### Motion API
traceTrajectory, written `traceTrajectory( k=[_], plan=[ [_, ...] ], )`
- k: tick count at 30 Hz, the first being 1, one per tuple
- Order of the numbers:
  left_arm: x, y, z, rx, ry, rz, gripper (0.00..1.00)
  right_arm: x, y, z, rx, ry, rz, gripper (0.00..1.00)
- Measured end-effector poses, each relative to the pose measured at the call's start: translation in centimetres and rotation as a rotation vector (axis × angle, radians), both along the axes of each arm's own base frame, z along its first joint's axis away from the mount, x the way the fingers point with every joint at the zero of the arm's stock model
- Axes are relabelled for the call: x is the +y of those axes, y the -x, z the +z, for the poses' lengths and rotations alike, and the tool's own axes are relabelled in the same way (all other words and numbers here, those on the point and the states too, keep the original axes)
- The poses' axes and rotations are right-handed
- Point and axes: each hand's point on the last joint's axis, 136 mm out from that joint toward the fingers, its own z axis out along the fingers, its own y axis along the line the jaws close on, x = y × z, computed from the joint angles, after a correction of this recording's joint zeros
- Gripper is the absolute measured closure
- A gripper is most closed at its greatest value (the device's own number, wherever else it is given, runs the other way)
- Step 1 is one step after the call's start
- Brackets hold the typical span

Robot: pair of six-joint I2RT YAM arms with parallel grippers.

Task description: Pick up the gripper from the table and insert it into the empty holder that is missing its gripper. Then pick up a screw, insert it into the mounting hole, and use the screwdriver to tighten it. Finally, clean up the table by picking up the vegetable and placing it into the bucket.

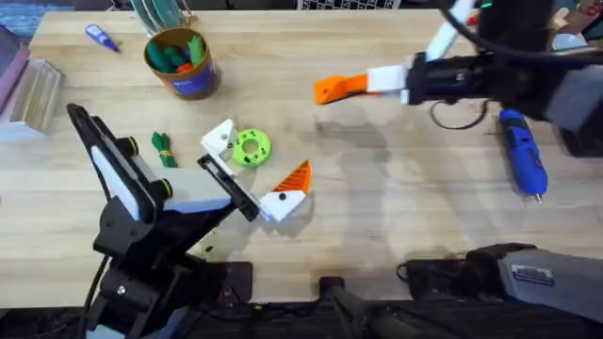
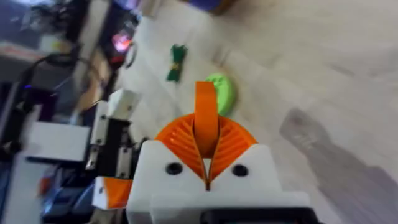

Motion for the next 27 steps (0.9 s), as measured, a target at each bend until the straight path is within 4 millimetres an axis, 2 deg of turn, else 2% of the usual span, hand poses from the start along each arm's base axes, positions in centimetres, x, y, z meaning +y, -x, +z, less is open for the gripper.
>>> traceTrajectory(
  k=[1,2,5,11,19,27],
  plan=[
    [-0.1,0.1,0.0,0.000,0.000,-0.010,0.010,0.9,0.3,-0.1,0.024,-0.022,0.028,0.992],
    [-0.5,0.5,0.0,0.000,0.002,-0.039,0.010,3.3,1.7,-0.6,0.119,-0.085,0.115,0.992],
    [-0.8,1.0,0.0,0.001,0.003,-0.074,0.010,4.8,3.0,-1.3,0.235,-0.131,0.175,0.992],
    [-1.7,2.0,0.1,0.003,0.007,-0.153,0.010,5.5,4.7,-1.3,0.378,-0.221,0.264,0.992],
    [-2.1,2.8,0.0,0.006,0.008,-0.203,0.010,6.1,6.2,0.0,0.424,-0.279,0.344,0.992],
    [-2.2,2.9,0.0,0.007,0.009,-0.214,0.010,8.2,8.4,0.3,0.422,-0.275,0.443,0.992]
  ],
)
